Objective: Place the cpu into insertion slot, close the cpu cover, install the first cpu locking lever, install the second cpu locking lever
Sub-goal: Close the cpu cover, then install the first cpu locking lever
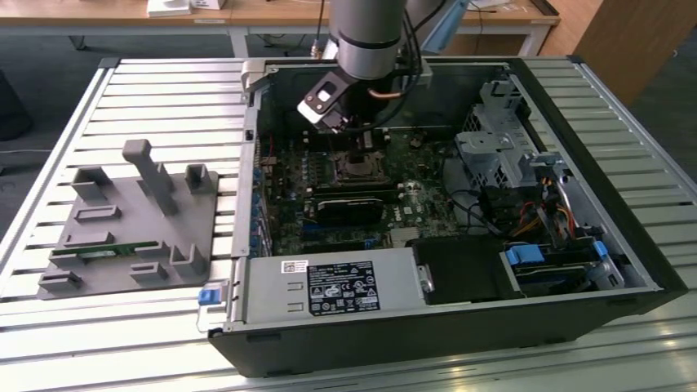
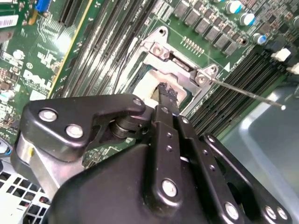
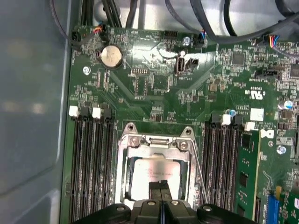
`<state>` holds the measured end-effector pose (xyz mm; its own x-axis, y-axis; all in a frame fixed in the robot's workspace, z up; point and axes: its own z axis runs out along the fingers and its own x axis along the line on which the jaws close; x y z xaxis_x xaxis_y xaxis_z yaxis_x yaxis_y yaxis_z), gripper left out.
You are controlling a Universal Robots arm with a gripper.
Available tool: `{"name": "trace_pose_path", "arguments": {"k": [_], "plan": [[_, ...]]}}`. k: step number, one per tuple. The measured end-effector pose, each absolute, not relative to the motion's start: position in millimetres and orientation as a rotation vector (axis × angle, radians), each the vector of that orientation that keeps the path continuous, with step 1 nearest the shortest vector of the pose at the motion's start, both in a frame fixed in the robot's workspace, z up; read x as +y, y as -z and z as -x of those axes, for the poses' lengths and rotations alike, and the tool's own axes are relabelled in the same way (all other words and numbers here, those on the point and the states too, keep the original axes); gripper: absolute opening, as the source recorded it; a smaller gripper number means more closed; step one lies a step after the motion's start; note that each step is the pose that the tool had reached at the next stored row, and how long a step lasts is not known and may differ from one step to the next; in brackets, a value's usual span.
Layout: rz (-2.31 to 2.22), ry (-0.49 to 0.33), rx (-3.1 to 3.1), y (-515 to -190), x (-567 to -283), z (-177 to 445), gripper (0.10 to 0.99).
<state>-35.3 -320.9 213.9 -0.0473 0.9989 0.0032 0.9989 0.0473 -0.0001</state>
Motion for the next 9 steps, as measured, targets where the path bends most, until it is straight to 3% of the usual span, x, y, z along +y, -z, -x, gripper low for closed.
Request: {"name": "trace_pose_path", "arguments": {"k": [9], "plan": [[2.167,0.003,-2.272,-214.2,-320.9,33.5,0.118]]}}
